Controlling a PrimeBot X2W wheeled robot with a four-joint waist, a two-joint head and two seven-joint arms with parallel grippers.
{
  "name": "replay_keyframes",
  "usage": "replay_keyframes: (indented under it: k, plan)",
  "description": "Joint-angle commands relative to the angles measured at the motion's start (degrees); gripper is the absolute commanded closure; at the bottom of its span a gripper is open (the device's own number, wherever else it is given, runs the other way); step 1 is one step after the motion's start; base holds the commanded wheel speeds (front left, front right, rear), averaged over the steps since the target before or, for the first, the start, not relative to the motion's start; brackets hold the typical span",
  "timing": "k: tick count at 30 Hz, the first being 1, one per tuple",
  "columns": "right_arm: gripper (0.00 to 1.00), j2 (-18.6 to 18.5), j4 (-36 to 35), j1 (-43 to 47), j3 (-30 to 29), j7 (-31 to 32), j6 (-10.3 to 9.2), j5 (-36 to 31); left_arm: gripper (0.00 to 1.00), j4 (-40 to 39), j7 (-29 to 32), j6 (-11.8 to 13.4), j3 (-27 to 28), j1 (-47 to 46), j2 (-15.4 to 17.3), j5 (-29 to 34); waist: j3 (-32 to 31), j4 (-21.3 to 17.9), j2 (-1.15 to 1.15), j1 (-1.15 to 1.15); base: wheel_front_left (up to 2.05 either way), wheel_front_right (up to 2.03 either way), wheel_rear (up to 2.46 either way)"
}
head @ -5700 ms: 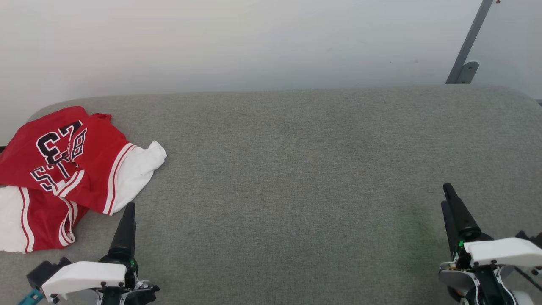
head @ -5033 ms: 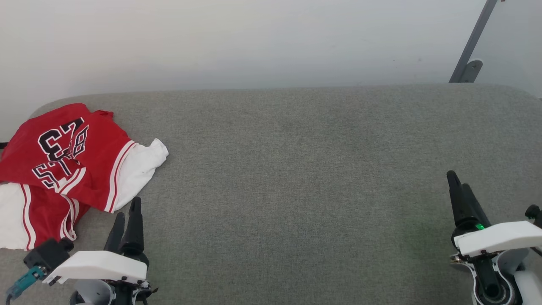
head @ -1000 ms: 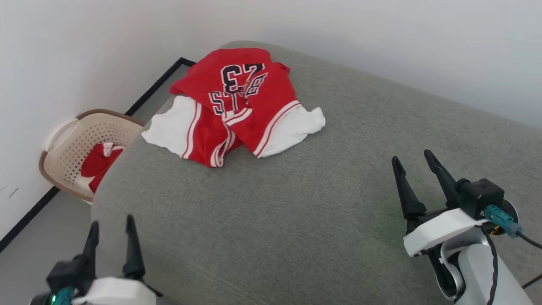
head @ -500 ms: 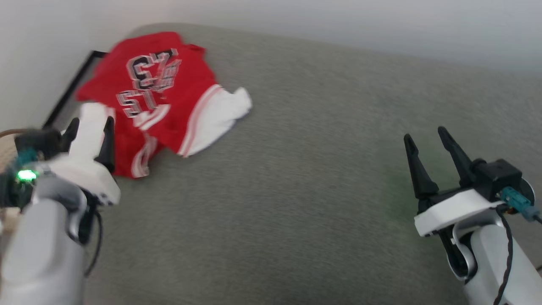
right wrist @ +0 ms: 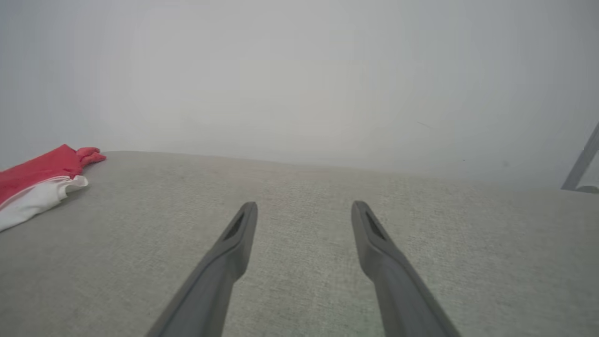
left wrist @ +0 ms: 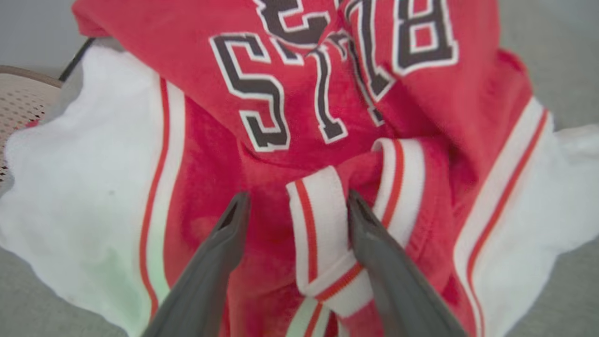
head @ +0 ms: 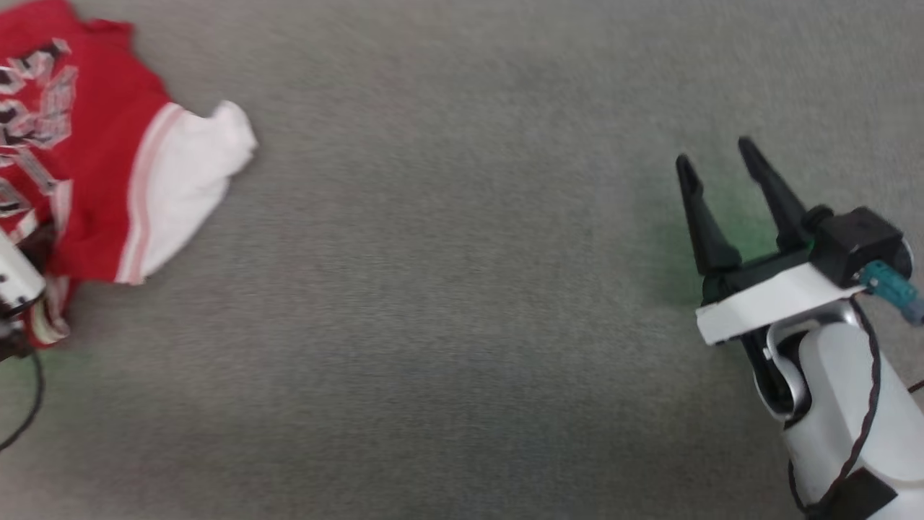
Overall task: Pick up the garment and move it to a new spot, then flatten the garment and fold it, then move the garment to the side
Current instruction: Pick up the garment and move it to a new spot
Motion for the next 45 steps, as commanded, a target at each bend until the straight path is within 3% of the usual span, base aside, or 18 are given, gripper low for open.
replay_keyframes:
  k: [1, 4, 10, 11, 12, 13, 22, 33, 39, 45]
  plan:
    - [0.00, -0.07, -0.53, -1.13, 0.22, -0.26, -0.02, 0.46, 0.00, 1.81, 0.49, 0.14, 0.08, -1.25, 0.98, -0.40, 5.39, -4.95, 0.00, 0.00, 0.00, 0.00, 0.00]
    - [0.00, -0.14, -1.49, -2.16, 0.86, -0.26, -0.02, 0.53, 0.00, 5.70, 2.52, 0.31, 0.50, -2.71, 1.43, -1.17, 7.19, -6.37, 0.00, 0.00, 0.00, 0.00, 0.00]
    - [0.00, -0.79, -3.25, -2.25, 1.44, -0.27, -0.02, 0.28, 0.00, 9.41, 8.97, -0.20, -2.42, -2.72, -3.53, -3.14, 8.88, -7.09, 0.00, 0.00, 0.00, 0.00, 0.00]
    - [0.00, -0.84, -3.53, -2.29, 1.56, -0.27, -0.02, 0.16, 0.41, 8.63, 9.12, -0.23, -3.38, -2.54, -3.99, -3.15, 8.81, -7.00, 0.00, 0.00, 0.00, 0.00, 0.00]
    - [0.00, -0.91, -3.82, -2.29, 1.64, -0.27, -0.02, 0.12, 0.89, 7.85, 8.55, -0.29, -3.77, -2.25, -4.13, -3.66, 8.69, -6.89, 0.00, 0.00, 0.00, 0.00, 0.00]
    - [0.00, -0.90, -4.01, -2.35, 1.74, -0.26, -0.02, 0.07, 1.00, 6.93, 7.37, -0.31, -4.14, -2.09, -3.87, -3.81, 8.51, -6.78, 0.00, 0.00, 0.00, 0.00, 0.00]
    - [0.00, -0.04, -3.37, -1.52, 1.98, -0.26, -0.02, 0.55, 1.00, -2.41, -7.80, -0.06, -7.64, -3.48, 1.87, -5.82, 3.13, -5.93, 0.00, 0.00, 0.00, 0.00, 0.00]
    - [0.00, 3.11, -2.82, 1.48, 0.39, -0.26, -0.02, 1.52, 1.00, -19.28, -5.45, -0.04, -15.91, -5.17, 0.76, -15.77, -2.27, -7.58, 0.00, 0.00, 0.00, 0.00, 0.00]
    - [0.00, 5.23, -3.38, 2.70, -1.13, -0.26, -0.02, 2.17, 1.00, -28.24, -2.78, -0.03, -21.06, -6.79, -3.98, -18.26, -2.76, -11.12, 0.00, 0.00, 0.00, 0.00, 0.00]
    - [0.00, 7.07, -3.99, 2.92, -3.33, -0.27, -0.02, 3.00, 1.00, -31.58, -2.36, 0.23, -24.18, -10.92, -13.19, -19.73, -1.53, -15.82, 0.00, 0.00, 0.00, 0.00, 0.00]
